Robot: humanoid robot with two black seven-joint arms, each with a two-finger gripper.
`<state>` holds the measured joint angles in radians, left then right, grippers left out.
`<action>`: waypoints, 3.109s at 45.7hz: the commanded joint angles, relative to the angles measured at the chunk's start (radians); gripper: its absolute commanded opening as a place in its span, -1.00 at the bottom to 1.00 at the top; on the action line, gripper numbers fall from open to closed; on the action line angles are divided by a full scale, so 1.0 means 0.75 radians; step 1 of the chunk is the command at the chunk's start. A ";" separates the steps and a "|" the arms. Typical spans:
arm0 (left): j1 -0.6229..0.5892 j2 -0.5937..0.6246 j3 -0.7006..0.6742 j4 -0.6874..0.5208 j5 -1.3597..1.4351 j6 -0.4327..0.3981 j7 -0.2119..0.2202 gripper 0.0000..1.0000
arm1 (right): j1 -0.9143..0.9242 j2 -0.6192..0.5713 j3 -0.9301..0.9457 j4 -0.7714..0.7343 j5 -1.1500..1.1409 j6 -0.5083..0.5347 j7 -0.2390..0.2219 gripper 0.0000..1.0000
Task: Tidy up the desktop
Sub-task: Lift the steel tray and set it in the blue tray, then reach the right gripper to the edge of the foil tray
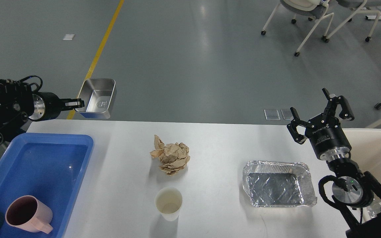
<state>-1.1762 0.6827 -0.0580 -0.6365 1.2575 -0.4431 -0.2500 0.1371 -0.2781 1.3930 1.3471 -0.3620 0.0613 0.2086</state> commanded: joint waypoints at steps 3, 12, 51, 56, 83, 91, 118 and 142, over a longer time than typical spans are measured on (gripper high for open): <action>-0.105 0.302 0.004 -0.298 0.005 -0.104 0.006 -1.00 | 0.001 -0.001 -0.002 0.000 0.000 0.000 0.000 1.00; -0.093 0.670 0.004 -0.618 0.007 -0.137 0.006 -0.98 | -0.001 -0.001 -0.010 0.000 0.000 0.000 0.000 1.00; 0.595 0.162 -0.007 0.037 -0.108 0.323 0.020 -0.61 | -0.015 -0.008 -0.019 0.000 0.000 0.002 0.000 1.00; 0.613 0.131 -0.009 0.041 -0.112 0.354 0.020 0.04 | -0.015 -0.008 -0.019 0.000 0.000 0.000 0.000 1.00; 0.576 0.125 -0.591 -0.077 -1.036 0.223 0.018 0.94 | -0.011 -0.010 -0.021 0.000 -0.002 0.000 -0.002 1.00; 0.787 0.104 -0.841 -0.488 -1.235 0.388 0.012 0.94 | -0.011 -0.036 -0.027 -0.002 -0.004 0.000 -0.004 1.00; 1.495 -0.419 -1.773 -0.869 -1.251 0.427 0.006 0.94 | -0.001 -0.641 -0.229 0.184 -0.900 0.076 0.004 1.00; 1.550 -0.456 -1.778 -0.849 -1.249 0.419 0.000 0.94 | -0.033 -1.598 -0.648 0.358 -0.959 0.317 -0.023 1.00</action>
<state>-0.0136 0.3418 -1.3935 -1.2743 0.3204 -0.1249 -0.2482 0.1120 -1.3667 0.9488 1.6104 -1.0796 0.2972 0.1884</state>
